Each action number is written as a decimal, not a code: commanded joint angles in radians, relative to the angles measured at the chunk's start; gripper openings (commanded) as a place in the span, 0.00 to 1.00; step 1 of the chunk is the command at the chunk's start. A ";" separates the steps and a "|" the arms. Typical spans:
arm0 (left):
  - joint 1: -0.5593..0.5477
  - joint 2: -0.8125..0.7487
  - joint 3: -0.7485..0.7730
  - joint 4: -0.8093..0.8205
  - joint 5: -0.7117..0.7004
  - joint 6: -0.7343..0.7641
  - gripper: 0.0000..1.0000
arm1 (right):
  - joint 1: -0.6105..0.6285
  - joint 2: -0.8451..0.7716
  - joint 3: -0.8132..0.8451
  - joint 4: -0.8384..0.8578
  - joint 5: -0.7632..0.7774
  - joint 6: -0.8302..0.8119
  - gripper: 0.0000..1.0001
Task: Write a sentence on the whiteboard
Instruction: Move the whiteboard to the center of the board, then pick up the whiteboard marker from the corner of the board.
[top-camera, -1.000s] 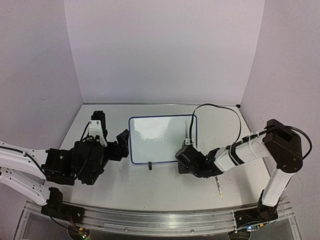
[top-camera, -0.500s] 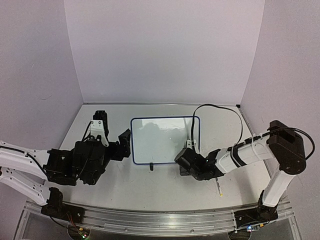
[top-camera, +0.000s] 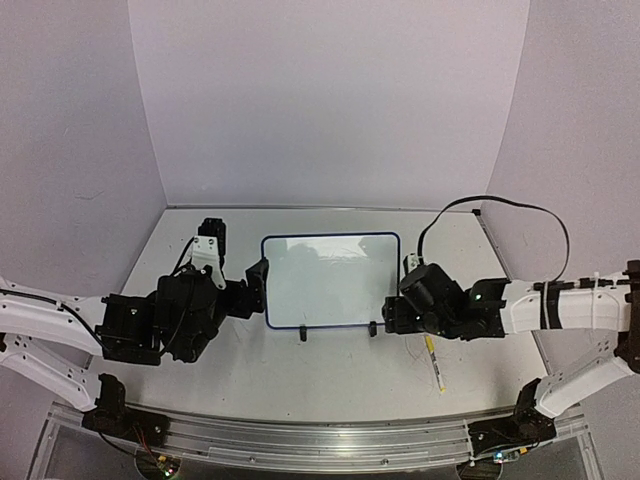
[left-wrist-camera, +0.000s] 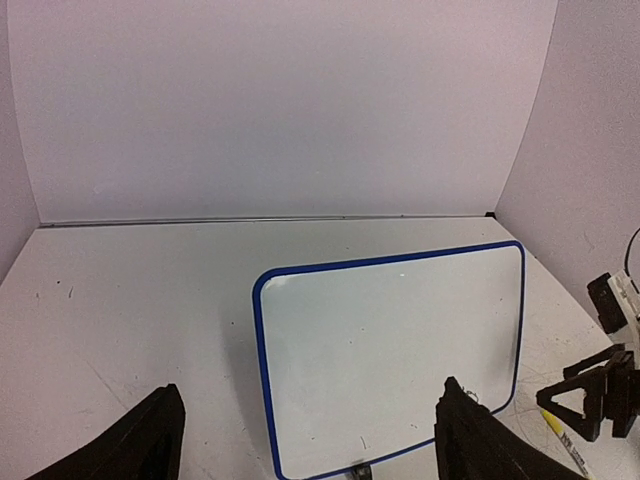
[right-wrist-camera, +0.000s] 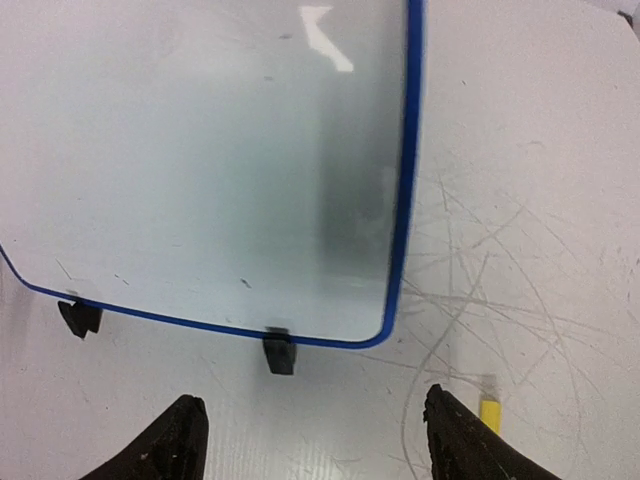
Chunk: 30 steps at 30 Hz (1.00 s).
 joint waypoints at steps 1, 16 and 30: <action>0.065 -0.015 0.029 0.053 0.100 -0.001 0.87 | -0.140 -0.059 -0.080 -0.208 -0.245 0.029 0.77; 0.140 -0.067 0.046 0.049 0.222 0.049 0.89 | -0.225 0.029 -0.168 -0.223 -0.304 0.072 0.55; 0.216 0.077 0.309 -0.078 0.305 0.172 0.91 | -0.293 0.081 -0.210 -0.080 -0.359 0.117 0.18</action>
